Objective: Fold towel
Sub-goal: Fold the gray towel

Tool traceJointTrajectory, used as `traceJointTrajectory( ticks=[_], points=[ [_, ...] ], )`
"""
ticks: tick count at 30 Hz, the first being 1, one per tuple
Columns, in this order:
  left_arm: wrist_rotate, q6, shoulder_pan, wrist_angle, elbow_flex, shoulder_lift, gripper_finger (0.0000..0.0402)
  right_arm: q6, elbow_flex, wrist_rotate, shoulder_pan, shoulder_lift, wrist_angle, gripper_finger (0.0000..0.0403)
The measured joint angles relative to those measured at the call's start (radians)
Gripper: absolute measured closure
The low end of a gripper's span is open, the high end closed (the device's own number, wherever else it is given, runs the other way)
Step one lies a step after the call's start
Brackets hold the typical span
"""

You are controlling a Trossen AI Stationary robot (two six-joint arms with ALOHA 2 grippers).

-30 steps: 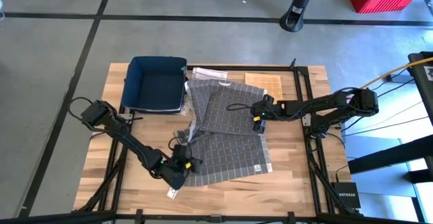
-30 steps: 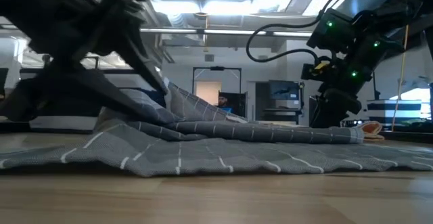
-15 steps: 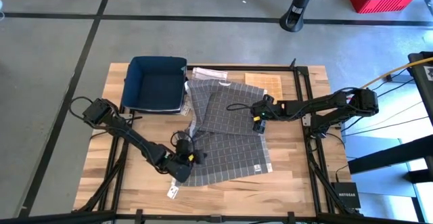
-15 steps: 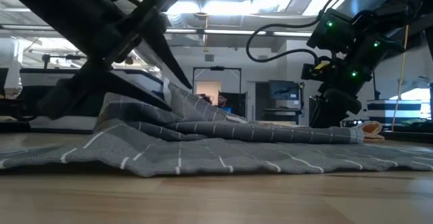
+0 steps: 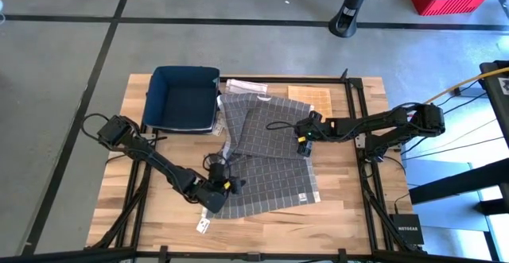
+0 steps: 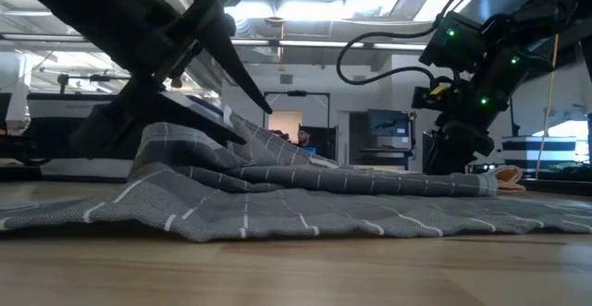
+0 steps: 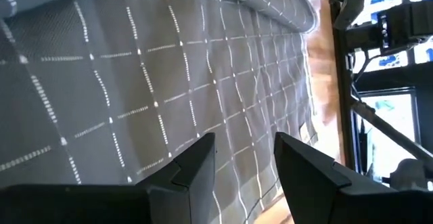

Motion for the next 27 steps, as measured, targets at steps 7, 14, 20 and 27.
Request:
traceJointTrajectory(
  ticks=[7,14,20,27],
  points=[
    [0.035,0.154,0.0,0.161,0.0,0.0,0.0259,0.0,0.0,0.0,0.0,0.0,0.0,0.0192],
    [0.448,0.132,-0.022,-0.029,0.09,0.007,0.0259,0.0,0.0,-0.001,0.0,0.0,0.002,0.0192],
    [0.517,0.235,-0.036,-0.421,0.142,0.013,0.0259,0.0,0.0,-0.001,0.0,0.0,0.004,0.0192],
    [0.814,0.432,-0.1,-0.486,0.127,0.056,0.0259,0.0,0.0,-0.004,0.0,0.0,0.004,0.0192]
  ],
)
